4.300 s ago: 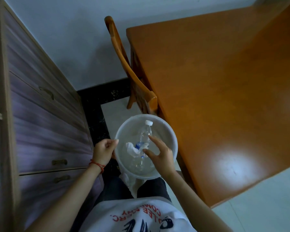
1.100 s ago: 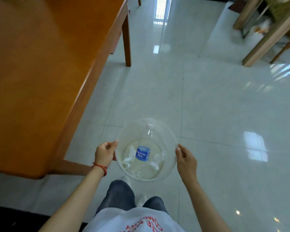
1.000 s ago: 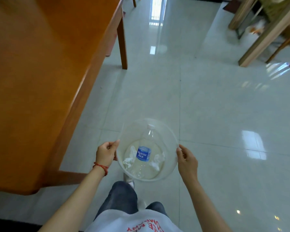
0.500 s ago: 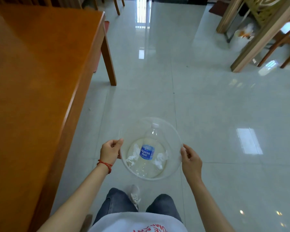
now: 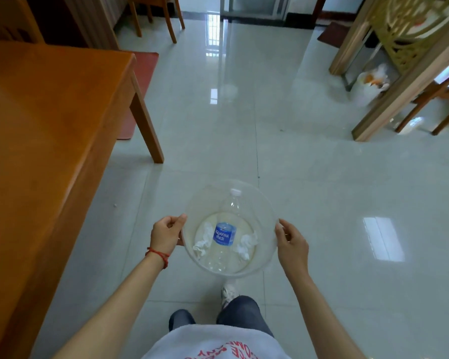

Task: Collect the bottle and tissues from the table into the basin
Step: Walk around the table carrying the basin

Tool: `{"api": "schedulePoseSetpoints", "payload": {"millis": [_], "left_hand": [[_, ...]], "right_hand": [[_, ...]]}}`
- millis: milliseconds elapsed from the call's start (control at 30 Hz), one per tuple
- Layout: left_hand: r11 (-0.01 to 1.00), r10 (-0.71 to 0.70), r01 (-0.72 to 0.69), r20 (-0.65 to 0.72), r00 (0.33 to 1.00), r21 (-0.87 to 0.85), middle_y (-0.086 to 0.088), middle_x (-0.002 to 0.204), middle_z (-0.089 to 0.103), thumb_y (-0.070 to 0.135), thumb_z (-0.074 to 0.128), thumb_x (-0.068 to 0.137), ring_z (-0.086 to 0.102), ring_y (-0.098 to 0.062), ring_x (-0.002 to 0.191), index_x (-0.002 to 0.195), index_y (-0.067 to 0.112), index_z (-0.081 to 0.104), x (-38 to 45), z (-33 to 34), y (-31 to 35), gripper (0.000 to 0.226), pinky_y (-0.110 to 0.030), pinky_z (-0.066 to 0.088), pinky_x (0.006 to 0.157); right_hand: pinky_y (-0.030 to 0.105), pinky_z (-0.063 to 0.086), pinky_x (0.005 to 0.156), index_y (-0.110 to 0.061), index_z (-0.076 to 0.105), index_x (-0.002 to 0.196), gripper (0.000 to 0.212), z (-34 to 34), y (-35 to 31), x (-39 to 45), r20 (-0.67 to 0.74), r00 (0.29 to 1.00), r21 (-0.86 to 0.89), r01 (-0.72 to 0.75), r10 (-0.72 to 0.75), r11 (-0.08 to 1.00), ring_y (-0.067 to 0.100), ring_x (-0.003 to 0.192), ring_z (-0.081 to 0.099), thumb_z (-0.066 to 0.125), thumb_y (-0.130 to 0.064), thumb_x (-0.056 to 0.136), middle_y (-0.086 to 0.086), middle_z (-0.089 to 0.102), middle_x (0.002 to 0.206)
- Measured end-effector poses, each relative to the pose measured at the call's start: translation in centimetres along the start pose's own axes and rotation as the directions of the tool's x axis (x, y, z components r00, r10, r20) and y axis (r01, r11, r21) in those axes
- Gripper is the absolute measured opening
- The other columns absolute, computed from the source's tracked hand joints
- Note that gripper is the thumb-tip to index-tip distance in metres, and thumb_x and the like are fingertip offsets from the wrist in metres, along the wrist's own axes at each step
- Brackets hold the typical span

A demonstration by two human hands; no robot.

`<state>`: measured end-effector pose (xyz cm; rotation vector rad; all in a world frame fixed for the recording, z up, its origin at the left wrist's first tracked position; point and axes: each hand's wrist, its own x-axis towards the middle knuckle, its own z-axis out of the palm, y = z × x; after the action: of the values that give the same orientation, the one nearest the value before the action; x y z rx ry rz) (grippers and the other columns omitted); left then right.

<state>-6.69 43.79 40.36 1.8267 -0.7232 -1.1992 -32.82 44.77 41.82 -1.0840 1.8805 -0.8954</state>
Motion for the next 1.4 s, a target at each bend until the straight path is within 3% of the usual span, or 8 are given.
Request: {"api": "schedulePoseSetpoints", "payload": {"millis": [333, 533, 633, 867, 1067, 1300, 1400], "left_hand": [[1.000, 0.017, -0.018, -0.033, 0.999, -0.010, -0.007, 0.064, 0.058, 0.024, 0.058, 0.085, 0.057, -0.022, 0.059, 0.070, 0.007, 0.057, 11.3, 6.9, 9.3, 0.023, -0.020, 0.051, 0.039], [1.000, 0.005, -0.007, -0.048, 0.999, -0.030, -0.007, 0.065, 0.058, 0.023, 0.057, 0.086, 0.057, -0.021, 0.060, 0.067, 0.009, 0.057, 21.0, 8.7, 14.2, 0.024, -0.019, 0.051, 0.039], [0.999, -0.004, 0.002, -0.061, 0.998, -0.038, -0.008, 0.066, 0.058, 0.022, 0.057, 0.086, 0.058, -0.022, 0.061, 0.069, 0.008, 0.058, 26.3, 9.1, 17.1, 0.022, -0.019, 0.051, 0.039], [1.000, 0.010, -0.011, -0.080, 0.997, -0.014, -0.011, 0.069, 0.059, 0.024, 0.057, 0.086, 0.058, -0.022, 0.062, 0.088, -0.005, 0.059, 37.5, 10.0, 24.1, 0.029, -0.018, 0.052, 0.040], [0.998, -0.011, 0.005, -0.100, 0.995, -0.067, -0.010, 0.065, 0.057, 0.020, 0.057, 0.086, 0.056, -0.021, 0.059, 0.085, -0.005, 0.058, 45.2, 11.6, 29.0, 0.025, -0.017, 0.050, 0.038], [0.990, -0.041, 0.015, -0.185, 0.982, -0.142, -0.010, 0.060, 0.055, 0.019, 0.059, 0.085, 0.055, -0.022, 0.054, 0.064, 0.007, 0.055, 55.9, 14.6, 34.5, 0.024, -0.020, 0.050, 0.036], [0.987, -0.044, 0.005, -0.232, 0.972, -0.163, -0.009, 0.059, 0.055, 0.018, 0.059, 0.084, 0.057, -0.013, 0.046, 0.063, 0.007, 0.055, 59.8, 15.9, 37.6, 0.024, -0.020, 0.049, 0.036]], "right_hand": [[0.018, 0.043, 0.076, -0.018, 0.065, 0.106, 0.022, 0.5, -7.5, 15.6, 0.038, 0.999, 0.037, 0.025, -0.026, 0.999, 0.009, 0.089, 0.060, 0.050, -0.024, 0.091, -0.001, 0.067, 0.100], [0.021, 0.045, 0.079, -0.018, 0.065, 0.107, 0.022, 4.9, -11.7, 25.6, 0.047, 0.998, 0.053, 0.032, -0.034, 0.998, 0.009, 0.091, 0.061, 0.051, -0.024, 0.091, -0.002, 0.068, 0.101], [0.030, 0.049, 0.090, -0.016, 0.064, 0.111, 0.026, 7.8, -14.1, 31.2, 0.058, 0.998, 0.037, 0.029, -0.031, 0.999, 0.014, 0.100, 0.061, 0.051, -0.026, 0.091, 0.000, 0.068, 0.109], [0.036, 0.050, 0.094, -0.014, 0.061, 0.116, 0.030, 12.9, -20.6, 41.5, 0.054, 0.998, 0.026, 0.033, -0.034, 0.999, 0.015, 0.101, 0.061, 0.050, -0.027, 0.092, 0.003, 0.067, 0.111], [0.035, 0.050, 0.094, -0.013, 0.062, 0.115, 0.029, 16.1, -25.0, 50.0, 0.081, 0.995, 0.005, 0.050, -0.050, 0.999, 0.017, 0.104, 0.061, 0.050, -0.026, 0.091, 0.004, 0.067, 0.114], [0.035, 0.050, 0.095, -0.013, 0.063, 0.114, 0.029, 20.3, -30.8, 62.7, 0.150, 0.984, -0.001, 0.102, -0.100, 0.995, 0.015, 0.103, 0.061, 0.051, -0.026, 0.091, 0.003, 0.067, 0.113], [0.032, 0.050, 0.093, -0.013, 0.063, 0.113, 0.028, 21.7, -34.0, 67.8, 0.179, 0.976, -0.001, 0.129, -0.126, 0.992, 0.016, 0.103, 0.061, 0.052, -0.024, 0.091, 0.003, 0.067, 0.112]]}}
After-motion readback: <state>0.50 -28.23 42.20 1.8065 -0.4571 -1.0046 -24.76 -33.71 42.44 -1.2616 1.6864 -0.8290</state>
